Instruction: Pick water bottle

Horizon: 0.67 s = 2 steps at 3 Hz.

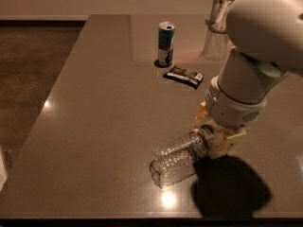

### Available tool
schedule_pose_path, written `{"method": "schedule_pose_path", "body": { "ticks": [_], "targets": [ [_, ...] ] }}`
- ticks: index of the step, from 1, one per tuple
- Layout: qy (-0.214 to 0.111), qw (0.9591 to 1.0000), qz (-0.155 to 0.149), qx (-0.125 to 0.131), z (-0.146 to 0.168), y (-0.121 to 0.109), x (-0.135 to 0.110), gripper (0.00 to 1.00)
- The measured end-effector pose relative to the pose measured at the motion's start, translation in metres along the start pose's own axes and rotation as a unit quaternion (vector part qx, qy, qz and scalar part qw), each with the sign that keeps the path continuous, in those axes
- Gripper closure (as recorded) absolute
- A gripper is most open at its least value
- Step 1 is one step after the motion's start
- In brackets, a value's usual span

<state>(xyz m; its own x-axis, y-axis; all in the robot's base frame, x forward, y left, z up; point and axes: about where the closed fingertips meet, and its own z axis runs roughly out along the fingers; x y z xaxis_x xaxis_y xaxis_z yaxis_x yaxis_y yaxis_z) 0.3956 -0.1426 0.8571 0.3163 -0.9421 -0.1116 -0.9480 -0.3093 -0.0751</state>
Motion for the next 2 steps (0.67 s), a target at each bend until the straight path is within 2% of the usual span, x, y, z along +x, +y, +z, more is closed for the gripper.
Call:
{"method": "schedule_pose_path", "body": {
  "ticks": [1,2],
  "targets": [
    [-0.005,0.9990,0.028,0.035,-0.033,-0.012,0.004,0.95],
    [-0.018,0.9958,0.055,0.072,-0.074,-0.025,-0.001,1.00]
  ]
}}
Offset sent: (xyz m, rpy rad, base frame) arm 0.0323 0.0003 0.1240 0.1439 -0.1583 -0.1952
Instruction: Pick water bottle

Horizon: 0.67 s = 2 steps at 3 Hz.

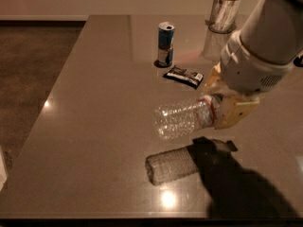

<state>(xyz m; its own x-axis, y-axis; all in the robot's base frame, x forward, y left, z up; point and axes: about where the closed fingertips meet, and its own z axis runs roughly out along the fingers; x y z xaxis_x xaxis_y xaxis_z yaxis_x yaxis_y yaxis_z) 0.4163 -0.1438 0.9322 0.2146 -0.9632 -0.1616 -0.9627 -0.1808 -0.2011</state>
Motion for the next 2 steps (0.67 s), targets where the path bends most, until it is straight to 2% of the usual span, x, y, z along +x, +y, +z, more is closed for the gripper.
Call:
{"method": "schedule_pose_path", "body": {
  "ticks": [1,2],
  "targets": [
    [-0.021,0.9989,0.033,0.027,-0.0276,-0.0120,-0.0078,1.00],
    [-0.023,0.9986,0.036,0.033,-0.0317,-0.0139,-0.0093,1.00]
  ]
}}
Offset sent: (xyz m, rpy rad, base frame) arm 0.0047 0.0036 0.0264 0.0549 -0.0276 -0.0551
